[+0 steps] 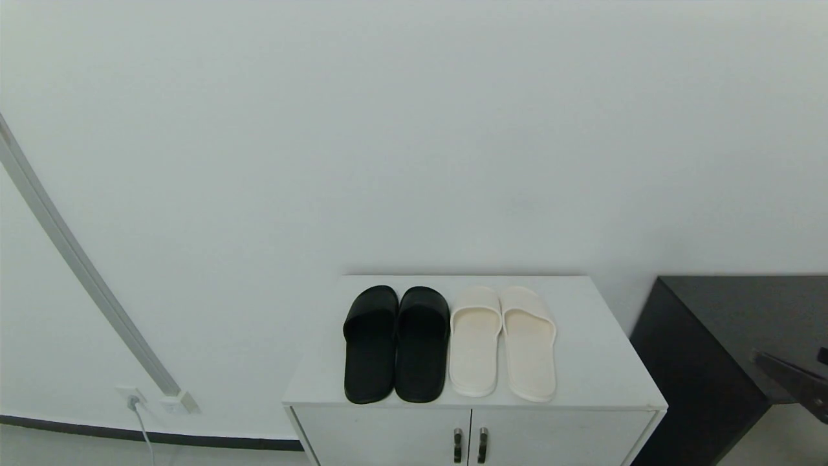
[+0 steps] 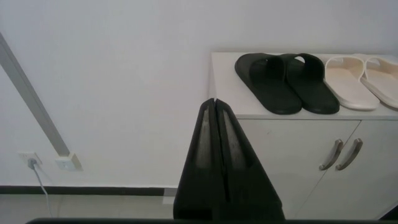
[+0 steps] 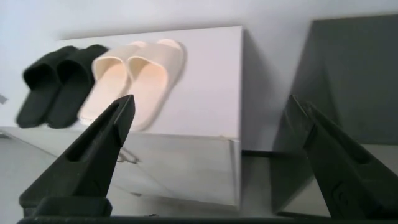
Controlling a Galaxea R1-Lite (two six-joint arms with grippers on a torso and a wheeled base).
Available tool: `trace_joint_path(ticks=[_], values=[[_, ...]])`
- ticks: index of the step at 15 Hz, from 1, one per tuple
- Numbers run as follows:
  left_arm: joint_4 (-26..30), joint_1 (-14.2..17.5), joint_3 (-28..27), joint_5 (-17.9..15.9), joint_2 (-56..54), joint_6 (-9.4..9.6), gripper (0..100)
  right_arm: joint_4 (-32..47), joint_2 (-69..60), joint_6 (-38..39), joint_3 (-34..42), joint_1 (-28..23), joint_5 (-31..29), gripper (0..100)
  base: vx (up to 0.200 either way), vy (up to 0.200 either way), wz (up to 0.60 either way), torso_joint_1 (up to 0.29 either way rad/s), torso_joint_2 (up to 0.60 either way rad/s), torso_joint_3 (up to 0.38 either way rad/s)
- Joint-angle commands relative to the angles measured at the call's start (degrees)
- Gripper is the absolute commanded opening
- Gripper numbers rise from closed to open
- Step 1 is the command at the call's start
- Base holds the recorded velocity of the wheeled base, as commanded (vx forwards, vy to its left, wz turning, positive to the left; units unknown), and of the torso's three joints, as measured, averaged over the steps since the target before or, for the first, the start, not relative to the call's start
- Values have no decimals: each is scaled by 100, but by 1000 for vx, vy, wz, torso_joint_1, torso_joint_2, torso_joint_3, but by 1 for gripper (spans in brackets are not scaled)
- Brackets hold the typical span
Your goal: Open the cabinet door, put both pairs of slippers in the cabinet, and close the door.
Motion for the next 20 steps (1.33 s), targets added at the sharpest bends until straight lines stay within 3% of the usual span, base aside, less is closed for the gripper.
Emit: trace_joint_path(ticks=[1, 5, 9, 20], values=[[-1, 1, 1, 2, 9, -4, 0, -87, 1182, 412, -681, 1153, -824, 100, 0, 0, 0, 0, 0, 0], [-1, 1, 1, 2, 9, -4, 0, -324, 2289, 676, -1489, 2243, -1527, 100, 0, 0, 0, 0, 0, 0], [-1, 1, 1, 2, 0, -4, 0, -755, 3669, 843, -2052, 2796, -2107, 100, 0, 0, 0, 0, 0, 0], [-1, 1, 1, 2, 9, -4, 0, -3242, 6526, 1001, -2368, 2884, -3047, 100, 0, 0, 0, 0, 0, 0]])
